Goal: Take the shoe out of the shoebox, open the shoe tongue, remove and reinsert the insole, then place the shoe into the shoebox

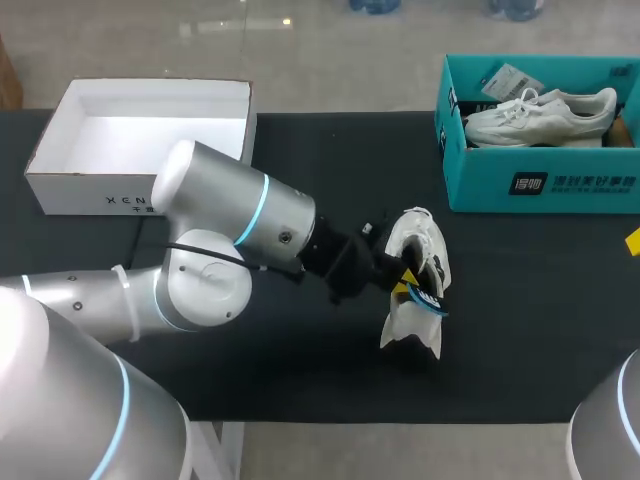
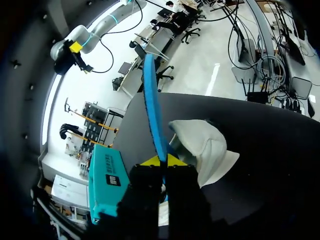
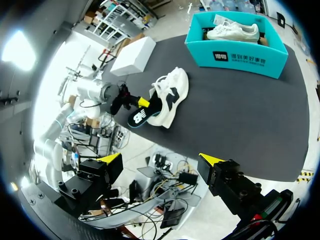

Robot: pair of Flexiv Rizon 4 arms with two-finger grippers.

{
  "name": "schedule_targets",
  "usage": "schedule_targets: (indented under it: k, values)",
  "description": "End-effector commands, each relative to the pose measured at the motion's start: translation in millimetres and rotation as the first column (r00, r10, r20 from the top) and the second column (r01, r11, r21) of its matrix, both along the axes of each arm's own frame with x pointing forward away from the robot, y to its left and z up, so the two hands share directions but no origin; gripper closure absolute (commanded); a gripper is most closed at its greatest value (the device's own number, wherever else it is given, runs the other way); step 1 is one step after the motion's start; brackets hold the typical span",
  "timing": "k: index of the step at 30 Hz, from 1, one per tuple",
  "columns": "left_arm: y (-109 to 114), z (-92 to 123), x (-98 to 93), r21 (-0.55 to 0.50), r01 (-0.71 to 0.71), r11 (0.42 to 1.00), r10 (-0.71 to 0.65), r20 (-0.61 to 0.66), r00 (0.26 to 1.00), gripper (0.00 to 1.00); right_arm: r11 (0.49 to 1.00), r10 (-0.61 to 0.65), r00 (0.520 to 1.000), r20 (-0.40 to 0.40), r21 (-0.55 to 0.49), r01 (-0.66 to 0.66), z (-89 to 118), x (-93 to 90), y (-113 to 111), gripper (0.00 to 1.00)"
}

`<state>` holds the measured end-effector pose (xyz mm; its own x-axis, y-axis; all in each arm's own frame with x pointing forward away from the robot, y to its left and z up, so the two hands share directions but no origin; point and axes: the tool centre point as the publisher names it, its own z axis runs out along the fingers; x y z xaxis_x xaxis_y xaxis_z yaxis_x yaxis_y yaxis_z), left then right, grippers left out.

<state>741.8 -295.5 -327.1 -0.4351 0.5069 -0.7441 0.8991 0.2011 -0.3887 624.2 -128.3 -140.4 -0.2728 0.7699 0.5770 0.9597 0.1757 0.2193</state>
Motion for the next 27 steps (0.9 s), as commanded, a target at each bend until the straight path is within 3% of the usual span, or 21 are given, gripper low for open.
schedule_targets:
  k: [1, 17, 18, 19, 20, 21, 22, 27]
  values:
    - [-1, -2, 5.9, 0.019, 0.016, 1.000, -0.016, 0.024, 1.000, 1.00, 0.999, -0.048, 0.997, 0.061, 0.018, 0.047, -2, -9.4, 0, 0.00]
    - [8, -28, 9.1, 0.078, 0.025, 0.997, -0.030, 0.068, 0.997, 1.00, 0.999, -0.048, 0.997, 0.061, 0.018, 0.047, -2, -9.4, 0, 0.00]
    - [9, -26, 9.0, 0.076, 0.019, 0.997, -0.024, 0.066, 0.998, 0.94, 0.999, -0.048, 0.997, 0.061, 0.018, 0.047, -2, -9.4, 0, 0.00]
    - [9, -24, 8.7, 0.072, 0.017, 0.997, -0.022, 0.063, 0.998, 0.64, 0.999, -0.048, 0.997, 0.061, 0.018, 0.047, -2, -9.4, 0, 0.00]
    - [10, -21, 7.8, 0.067, 0.015, 0.998, -0.019, 0.063, 0.998, 0.42, 0.999, -0.048, 0.997, 0.061, 0.018, 0.047, -2, -9.4, 0, 0.00]
    - [10, -19, 7.4, 0.060, 0.011, 0.998, -0.014, 0.061, 0.998, 0.07, 0.999, -0.048, 0.997, 0.061, 0.018, 0.047, -2, -9.4, 0, 0.00]
    - [10, -16, 7.2, 0.050, 0.007, 0.999, -0.009, 0.055, 0.998, 0.00, 0.999, -0.048, 0.997, 0.061, 0.018, 0.047, -2, -9.4, 0, 0.00]
    - [14, 1, 4.6, -0.003, -0.020, 1.000, 0.020, 0.045, 0.999, 0.00, 0.999, -0.048, 0.997, 0.061, 0.018, 0.047, -2, -9.4, 0, 0.00]
